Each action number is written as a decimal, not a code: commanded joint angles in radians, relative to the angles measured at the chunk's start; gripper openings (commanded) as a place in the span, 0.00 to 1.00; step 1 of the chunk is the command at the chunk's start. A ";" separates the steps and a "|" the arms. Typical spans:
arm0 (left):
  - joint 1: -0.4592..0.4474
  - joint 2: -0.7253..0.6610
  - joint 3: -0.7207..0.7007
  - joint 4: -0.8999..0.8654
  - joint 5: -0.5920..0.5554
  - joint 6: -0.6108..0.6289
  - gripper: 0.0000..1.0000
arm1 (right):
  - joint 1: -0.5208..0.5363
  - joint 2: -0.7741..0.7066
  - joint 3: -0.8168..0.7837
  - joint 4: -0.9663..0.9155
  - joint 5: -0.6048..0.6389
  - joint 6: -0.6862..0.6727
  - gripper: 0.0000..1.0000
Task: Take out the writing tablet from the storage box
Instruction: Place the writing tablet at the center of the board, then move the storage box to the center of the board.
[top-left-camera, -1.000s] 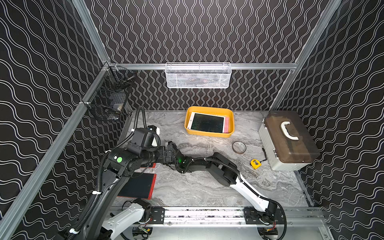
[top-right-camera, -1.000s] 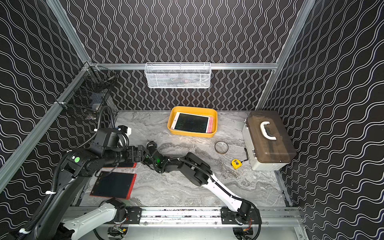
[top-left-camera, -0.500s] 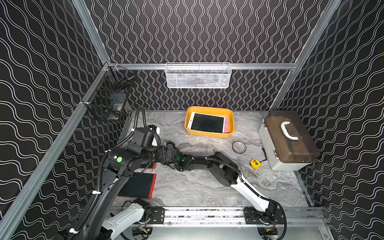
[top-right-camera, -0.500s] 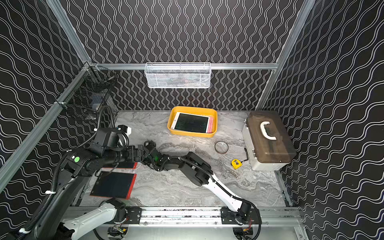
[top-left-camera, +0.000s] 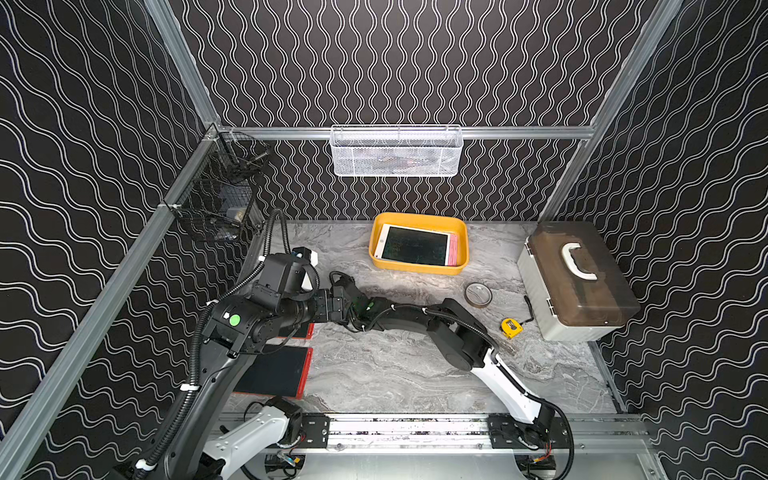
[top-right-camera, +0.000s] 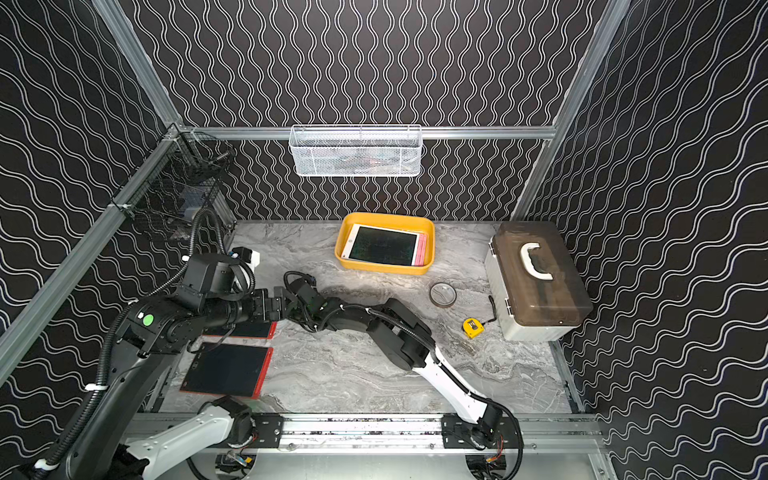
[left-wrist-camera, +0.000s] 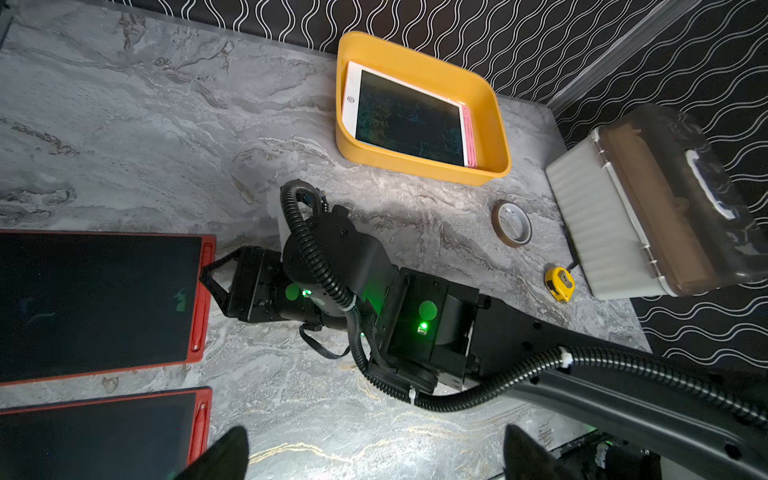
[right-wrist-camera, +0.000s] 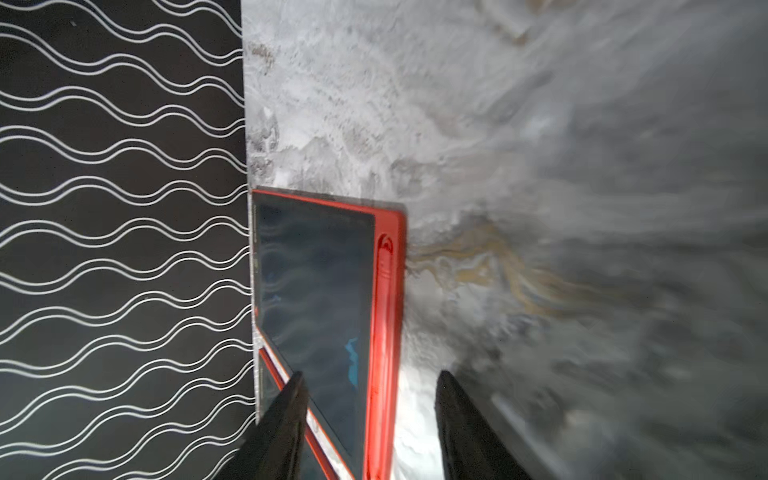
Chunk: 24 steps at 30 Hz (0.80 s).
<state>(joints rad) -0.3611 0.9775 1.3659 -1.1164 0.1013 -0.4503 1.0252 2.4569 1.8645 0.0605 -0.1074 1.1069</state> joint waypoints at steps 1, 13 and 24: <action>0.000 -0.015 0.010 0.040 0.005 -0.021 0.99 | -0.011 -0.094 0.003 -0.180 0.061 -0.101 0.51; -0.001 0.017 0.031 0.200 -0.009 -0.067 0.99 | -0.195 -0.608 -0.261 -0.451 0.238 -0.300 0.59; 0.001 0.334 0.088 0.497 0.041 0.024 0.99 | -0.605 -0.797 -0.330 -0.603 0.309 -0.466 0.73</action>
<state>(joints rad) -0.3611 1.2503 1.4250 -0.7818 0.1314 -0.4774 0.4942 1.6695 1.5463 -0.4805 0.1757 0.7067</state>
